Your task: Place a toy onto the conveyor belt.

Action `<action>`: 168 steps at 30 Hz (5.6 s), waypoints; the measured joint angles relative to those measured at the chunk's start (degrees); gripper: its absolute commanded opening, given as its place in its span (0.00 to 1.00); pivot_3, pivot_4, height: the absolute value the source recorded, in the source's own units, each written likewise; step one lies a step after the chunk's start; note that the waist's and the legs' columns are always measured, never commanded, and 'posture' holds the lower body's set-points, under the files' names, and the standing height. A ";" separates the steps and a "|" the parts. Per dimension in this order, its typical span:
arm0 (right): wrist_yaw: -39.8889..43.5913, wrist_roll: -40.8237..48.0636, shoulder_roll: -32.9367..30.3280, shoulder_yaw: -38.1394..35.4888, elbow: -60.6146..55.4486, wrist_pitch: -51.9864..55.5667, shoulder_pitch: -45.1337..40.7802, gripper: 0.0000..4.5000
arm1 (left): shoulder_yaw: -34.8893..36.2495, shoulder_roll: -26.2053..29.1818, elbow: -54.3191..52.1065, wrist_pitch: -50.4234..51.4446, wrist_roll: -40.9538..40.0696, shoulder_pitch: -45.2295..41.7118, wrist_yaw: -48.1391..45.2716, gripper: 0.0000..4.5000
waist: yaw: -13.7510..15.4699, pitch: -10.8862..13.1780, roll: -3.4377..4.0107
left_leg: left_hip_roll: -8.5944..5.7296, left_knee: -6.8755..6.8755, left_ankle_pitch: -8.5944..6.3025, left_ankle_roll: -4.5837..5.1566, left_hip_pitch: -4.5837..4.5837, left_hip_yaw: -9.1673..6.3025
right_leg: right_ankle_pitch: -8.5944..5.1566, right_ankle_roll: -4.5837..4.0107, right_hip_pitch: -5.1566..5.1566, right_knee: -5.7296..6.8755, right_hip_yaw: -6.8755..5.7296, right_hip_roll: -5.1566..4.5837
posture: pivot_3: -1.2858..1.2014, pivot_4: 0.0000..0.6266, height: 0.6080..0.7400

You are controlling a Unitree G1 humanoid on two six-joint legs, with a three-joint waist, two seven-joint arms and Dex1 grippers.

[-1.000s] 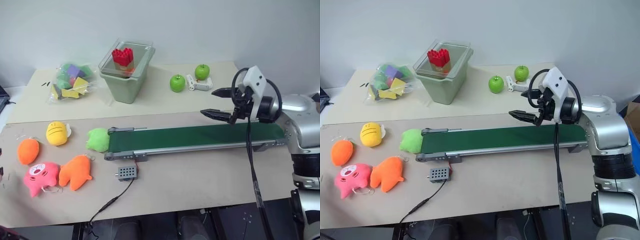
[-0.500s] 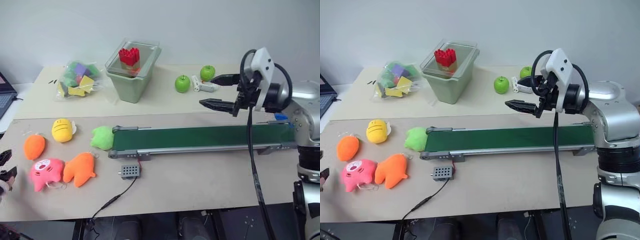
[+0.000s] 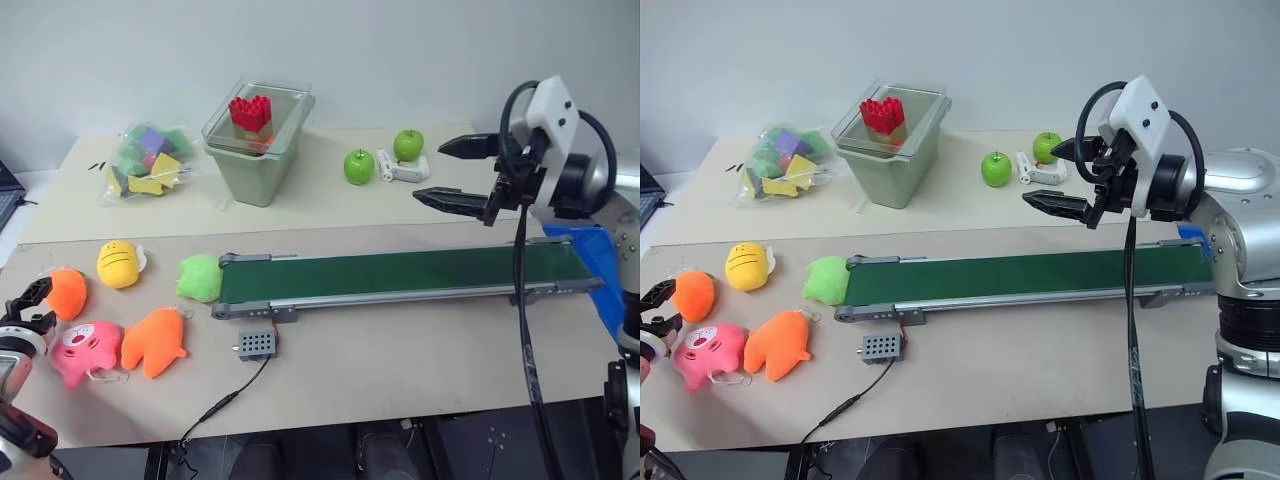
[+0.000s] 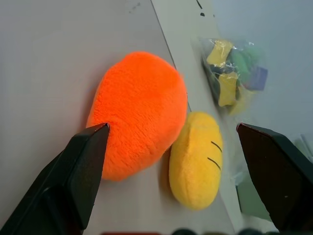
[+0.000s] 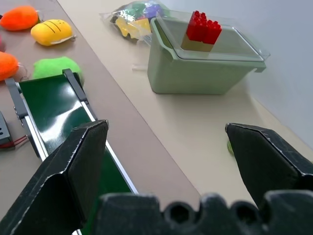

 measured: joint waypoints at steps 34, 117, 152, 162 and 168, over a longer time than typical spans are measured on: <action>0.95 -1.12 -3.23 1.01 1.65 0.63 -2.39 1.00 | 5.19 -3.32 -1.81 -0.82 -7.88 4.17 1.95 0.99 | -0.06 0.00 0.00 | 0.01 -0.01 0.00 0.01 -0.01 0.01 | 0.00 0.00 -0.04 -0.01 0.03 0.00 | 0.52 0.24 1.00; 4.82 6.51 -2.36 -0.96 1.03 5.28 3.23 1.00 | -30.35 4.70 -53.53 20.63 -0.77 5.30 -32.34 0.02 | 0.38 -0.12 0.20 | -0.02 0.00 0.00 0.00 -0.03 0.00 | 0.00 0.00 0.01 -0.03 0.06 0.02 | 0.52 0.24 1.00; -0.61 4.33 -1.35 -4.05 0.11 -1.99 11.90 1.00 | -65.08 -1.50 -58.53 -88.28 95.89 5.46 33.66 0.02 | 2.32 -0.12 0.23 | -0.03 0.09 -0.15 0.28 -0.20 0.16 | 0.02 0.05 -0.07 -0.27 0.15 0.01 | 0.52 0.24 1.00; -0.60 4.29 -1.81 -5.45 -0.16 -2.19 13.32 1.00 | -70.52 2.77 -54.42 -90.81 106.52 5.73 47.39 0.02 | 2.12 -0.12 0.24 | -0.03 0.08 -0.15 0.28 -0.18 0.18 | 0.03 0.05 -0.06 -0.24 0.16 0.01 | 0.52 0.24 1.00; -0.90 4.31 -2.17 -5.68 -0.56 -2.19 14.11 1.00 | -75.29 4.24 -48.39 -89.59 112.67 3.74 55.51 0.02 | 2.01 -0.12 0.24 | -0.04 0.08 -0.15 0.26 -0.17 0.18 | 0.03 0.05 -0.05 -0.22 0.15 0.01 | 0.52 0.24 1.00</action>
